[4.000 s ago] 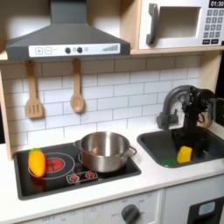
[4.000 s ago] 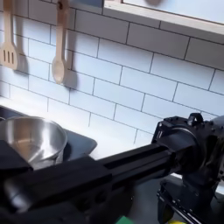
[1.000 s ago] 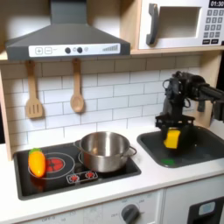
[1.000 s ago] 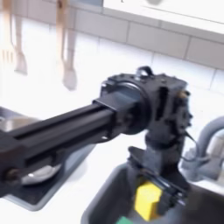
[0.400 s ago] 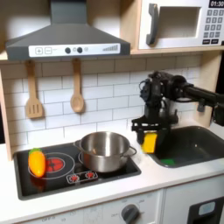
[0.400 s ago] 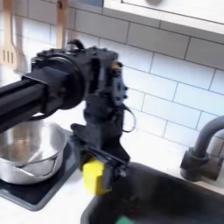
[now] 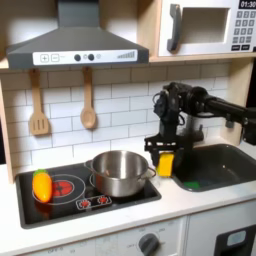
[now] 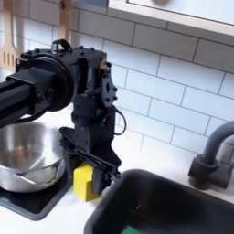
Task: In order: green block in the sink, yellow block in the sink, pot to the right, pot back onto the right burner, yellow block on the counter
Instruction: 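Take the yellow block out of the sink and put it on the counter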
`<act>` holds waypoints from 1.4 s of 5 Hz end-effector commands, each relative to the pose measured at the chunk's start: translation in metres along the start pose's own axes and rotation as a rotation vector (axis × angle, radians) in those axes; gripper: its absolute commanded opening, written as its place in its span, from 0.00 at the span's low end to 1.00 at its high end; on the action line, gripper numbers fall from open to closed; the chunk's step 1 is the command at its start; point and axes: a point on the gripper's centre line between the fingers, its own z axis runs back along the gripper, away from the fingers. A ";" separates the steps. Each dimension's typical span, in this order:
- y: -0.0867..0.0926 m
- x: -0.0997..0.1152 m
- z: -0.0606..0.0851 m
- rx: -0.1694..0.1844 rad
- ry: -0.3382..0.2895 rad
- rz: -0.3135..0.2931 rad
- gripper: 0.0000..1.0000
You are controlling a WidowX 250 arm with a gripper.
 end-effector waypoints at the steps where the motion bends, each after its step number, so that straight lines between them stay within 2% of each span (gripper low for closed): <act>1: 0.002 -0.013 -0.011 0.007 0.043 -0.028 0.00; 2: 0.002 -0.013 -0.011 0.011 0.035 -0.033 1.00; 4: 0.003 -0.011 -0.012 0.012 0.029 -0.023 1.00; 7: -0.002 0.001 0.008 0.010 -0.009 -0.041 1.00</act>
